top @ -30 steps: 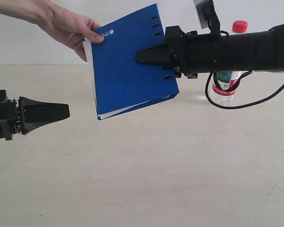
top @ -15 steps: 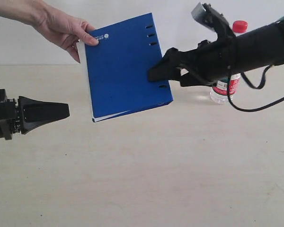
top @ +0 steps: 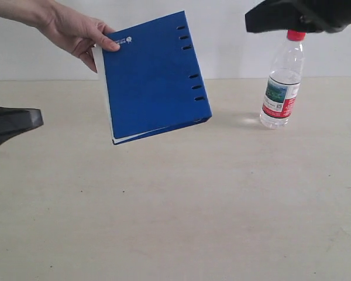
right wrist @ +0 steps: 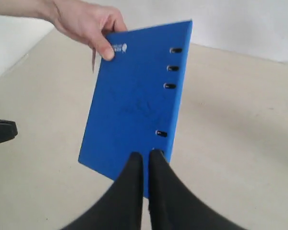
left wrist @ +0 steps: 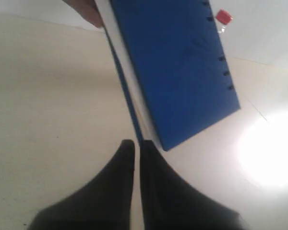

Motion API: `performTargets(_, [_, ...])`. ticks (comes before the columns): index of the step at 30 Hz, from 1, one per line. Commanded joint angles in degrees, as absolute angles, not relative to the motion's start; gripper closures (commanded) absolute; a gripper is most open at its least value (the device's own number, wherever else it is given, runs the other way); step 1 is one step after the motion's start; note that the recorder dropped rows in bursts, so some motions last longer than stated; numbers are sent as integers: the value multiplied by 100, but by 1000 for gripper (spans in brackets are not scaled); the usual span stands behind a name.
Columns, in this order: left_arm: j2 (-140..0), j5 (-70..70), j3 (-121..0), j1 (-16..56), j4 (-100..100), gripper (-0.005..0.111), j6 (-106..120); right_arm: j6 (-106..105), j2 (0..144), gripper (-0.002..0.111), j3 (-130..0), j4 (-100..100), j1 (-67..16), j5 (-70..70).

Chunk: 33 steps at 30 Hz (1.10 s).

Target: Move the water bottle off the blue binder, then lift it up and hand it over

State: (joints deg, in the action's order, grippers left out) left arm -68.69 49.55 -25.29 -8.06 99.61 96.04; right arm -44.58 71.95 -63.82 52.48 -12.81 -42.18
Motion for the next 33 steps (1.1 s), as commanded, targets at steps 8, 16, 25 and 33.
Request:
performTargets(8, [-3877, 3080, -2294, -833, 9784, 102, 8675, -4355, 4386, 108, -4587, 5132, -1256, -2248])
performTargets(16, [-2703, 2644, -2294, -833, 9753, 102, 8325, -4391, 2240, 108, -3394, 5118, -1256, -1425])
performTargets(25, [-1993, 2723, -2294, -833, 9623, 102, 8023, -4391, 1181, 108, -2622, 5118, -1256, -1215])
performTargets(33, [-1570, 2966, -2242, -833, 9484, 102, 7798, -4339, 456, 108, -1863, 5130, -1256, -1005])
